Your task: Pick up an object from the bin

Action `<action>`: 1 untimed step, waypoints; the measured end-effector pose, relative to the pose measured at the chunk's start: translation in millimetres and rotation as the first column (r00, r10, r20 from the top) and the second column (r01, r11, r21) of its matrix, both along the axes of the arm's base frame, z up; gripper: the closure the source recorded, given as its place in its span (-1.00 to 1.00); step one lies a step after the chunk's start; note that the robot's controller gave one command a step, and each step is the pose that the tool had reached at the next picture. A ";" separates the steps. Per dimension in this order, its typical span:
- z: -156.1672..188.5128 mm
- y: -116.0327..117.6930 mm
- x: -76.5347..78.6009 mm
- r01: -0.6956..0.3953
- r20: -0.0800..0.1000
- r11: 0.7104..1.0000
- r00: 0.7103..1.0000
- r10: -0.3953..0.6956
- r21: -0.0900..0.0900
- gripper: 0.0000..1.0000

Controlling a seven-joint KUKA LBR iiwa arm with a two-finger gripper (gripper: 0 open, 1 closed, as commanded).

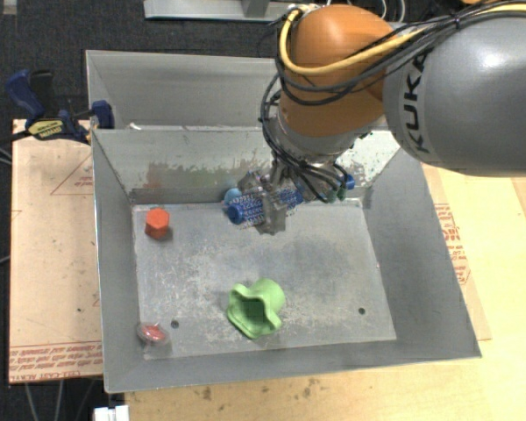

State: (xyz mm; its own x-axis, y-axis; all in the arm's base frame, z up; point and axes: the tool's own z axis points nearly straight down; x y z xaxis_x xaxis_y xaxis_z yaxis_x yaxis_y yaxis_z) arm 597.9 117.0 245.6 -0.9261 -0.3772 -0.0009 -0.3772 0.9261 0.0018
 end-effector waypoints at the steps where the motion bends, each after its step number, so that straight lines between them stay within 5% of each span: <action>1: 0.0 0.0 0.0 0.000 0.000 1.000 1.000 0.000 0.000 1.00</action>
Offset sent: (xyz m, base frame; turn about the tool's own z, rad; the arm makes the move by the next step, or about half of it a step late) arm 0.0000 0.0000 0.0000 0.0000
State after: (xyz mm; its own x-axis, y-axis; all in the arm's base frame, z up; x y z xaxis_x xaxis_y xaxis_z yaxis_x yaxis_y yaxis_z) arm 597.9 117.0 245.5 -0.9262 -0.3771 -0.0009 -0.3771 0.9262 0.0019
